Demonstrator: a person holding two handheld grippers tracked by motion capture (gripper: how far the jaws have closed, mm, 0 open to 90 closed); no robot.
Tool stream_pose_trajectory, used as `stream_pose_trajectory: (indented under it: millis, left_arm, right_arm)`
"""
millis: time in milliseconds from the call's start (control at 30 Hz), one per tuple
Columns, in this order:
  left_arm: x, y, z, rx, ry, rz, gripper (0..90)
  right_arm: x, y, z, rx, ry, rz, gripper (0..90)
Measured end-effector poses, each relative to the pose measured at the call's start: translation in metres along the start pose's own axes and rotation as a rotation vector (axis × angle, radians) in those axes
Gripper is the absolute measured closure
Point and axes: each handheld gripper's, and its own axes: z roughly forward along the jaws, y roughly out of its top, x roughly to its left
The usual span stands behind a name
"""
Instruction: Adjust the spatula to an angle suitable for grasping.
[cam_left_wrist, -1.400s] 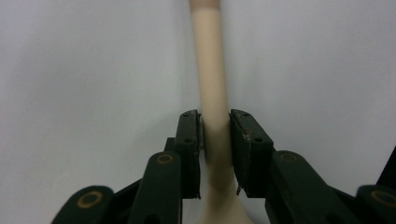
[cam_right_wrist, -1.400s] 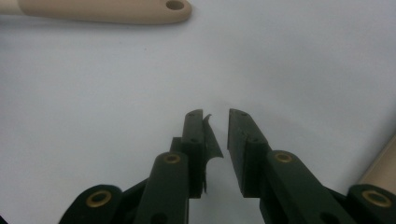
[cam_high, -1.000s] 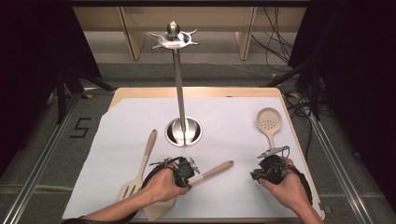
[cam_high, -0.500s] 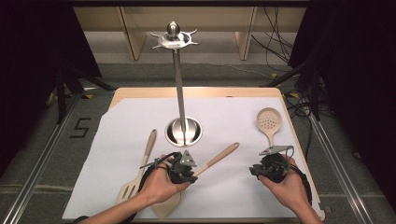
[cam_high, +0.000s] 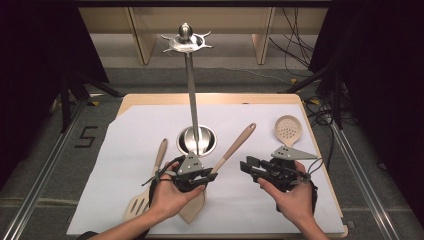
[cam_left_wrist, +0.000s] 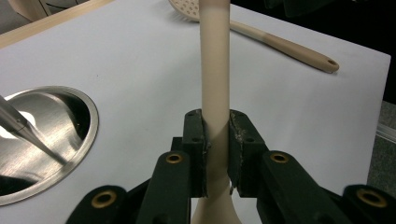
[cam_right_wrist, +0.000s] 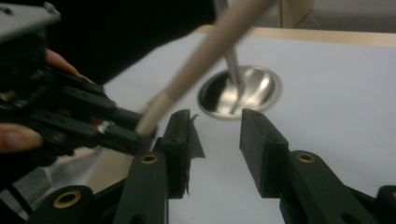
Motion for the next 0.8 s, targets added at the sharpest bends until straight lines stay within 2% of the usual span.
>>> stream_pose_trajectory:
  millis: [33,67,167,200,233,267,300,333,400,433,500,600,700,800]
  left_arm:
    - [-0.002,0.0,0.0,-0.021,-0.003,-0.024,77.8]
    - [-0.002,0.0,0.0,-0.025,-0.003,-0.025,77.8]
    - [-0.002,0.0,0.0,-0.033,-0.001,-0.025,77.8]
    - [-0.002,0.001,-0.001,-0.042,-0.001,-0.03,77.8]
    - [-0.002,0.002,-0.002,-0.045,-0.004,-0.032,77.8]
    - [-0.003,0.002,-0.002,-0.054,-0.002,-0.062,77.7]
    - [-0.003,0.002,-0.002,-0.054,-0.002,-0.062,77.7]
    - [-0.002,0.003,-0.002,-0.06,-0.013,-0.048,77.7]
    - [-0.002,0.004,-0.003,-0.068,-0.002,-0.046,77.7]
    - [-0.004,0.004,-0.003,-0.071,-0.003,-0.072,77.7]
    - [-0.004,0.005,-0.004,-0.074,0.004,-0.046,77.6]
    - [-0.003,0.006,-0.004,-0.077,0.016,-0.037,77.5]
    - [-0.003,0.008,-0.004,-0.07,0.034,-0.012,77.2]
    - [-0.004,0.01,-0.002,-0.083,0.029,-0.019,76.9]
  right_arm:
    - [0.0,0.0,0.0,0.0,0.0,0.0,64.2]
    - [0.005,0.005,0.007,-0.015,0.023,-0.005,63.6]
    - [0.007,0.01,0.014,-0.018,0.036,-0.025,62.0]
    - [0.008,0.013,0.02,-0.018,0.032,-0.005,61.8]
    - [0.008,0.013,0.02,-0.018,0.032,-0.005,61.8]
    - [0.012,0.015,0.024,-0.004,0.039,0.04,61.8]
    - [0.012,0.015,0.024,-0.004,0.039,0.04,61.8]
    - [0.01,0.016,0.026,-0.014,0.048,0.011,62.0]
    - [0.01,0.019,0.029,-0.034,0.046,0.002,62.2]
    - [0.012,0.021,0.03,-0.041,0.049,0.01,63.3]
    - [0.012,0.022,0.031,-0.041,0.044,0.011,64.5]
    - [0.014,0.025,0.031,-0.044,0.033,0.042,66.4]
    - [0.016,0.029,0.031,-0.048,0.05,0.055,69.1]
    - [0.02,0.034,0.032,-0.063,0.071,0.068,72.4]
